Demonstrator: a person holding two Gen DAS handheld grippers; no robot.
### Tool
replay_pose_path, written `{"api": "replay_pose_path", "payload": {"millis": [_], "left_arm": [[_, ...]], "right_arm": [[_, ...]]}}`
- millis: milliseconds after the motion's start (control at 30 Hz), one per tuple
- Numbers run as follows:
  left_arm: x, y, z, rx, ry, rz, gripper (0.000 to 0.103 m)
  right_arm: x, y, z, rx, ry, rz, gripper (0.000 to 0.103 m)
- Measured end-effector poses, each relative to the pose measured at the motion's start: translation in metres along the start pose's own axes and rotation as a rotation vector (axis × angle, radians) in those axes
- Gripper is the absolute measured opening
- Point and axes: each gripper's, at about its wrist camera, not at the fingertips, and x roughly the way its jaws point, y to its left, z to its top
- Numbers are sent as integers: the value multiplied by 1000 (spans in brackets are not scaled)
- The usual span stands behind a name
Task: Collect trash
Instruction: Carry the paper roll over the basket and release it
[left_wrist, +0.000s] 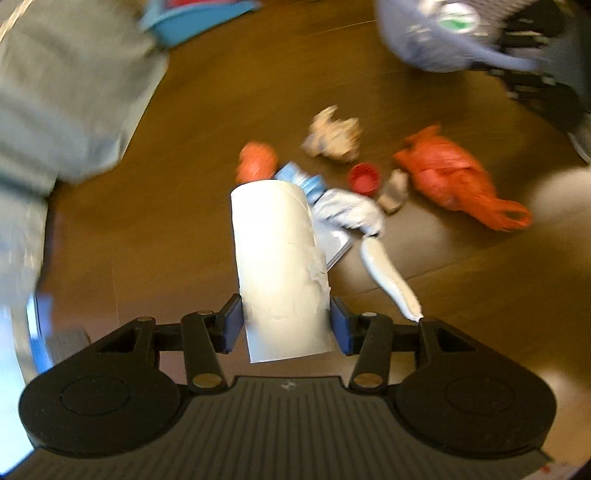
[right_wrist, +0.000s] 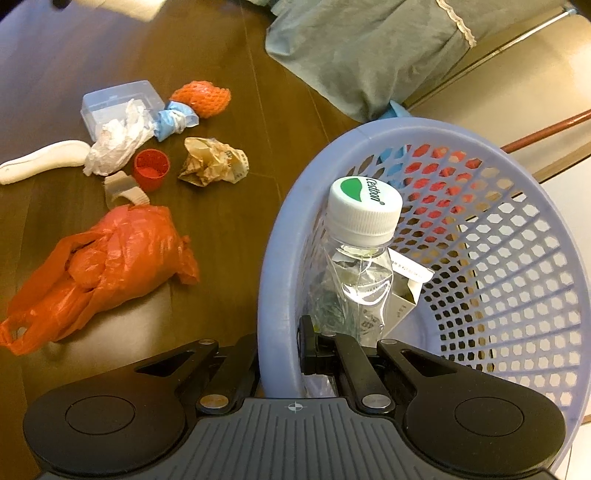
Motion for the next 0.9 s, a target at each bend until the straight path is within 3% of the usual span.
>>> {"api": "replay_pose_path", "payload": {"millis": [200,367,633,900], "left_arm": [[-25,-20,27,231,-65,-7,44],[-41,-37,57,358,-139,-19,44],[-63,-59,109,460,-240,-38,44],[-71,-74,152,476,-292,-80,45]], "right_arm": [[-3,0,-1,-3,-1,11,0],[-4,-1,1,4,-6,14,0],[-6,1,1,4,-9,24,0],[-7,1,3,15,-16,30,0]]}}
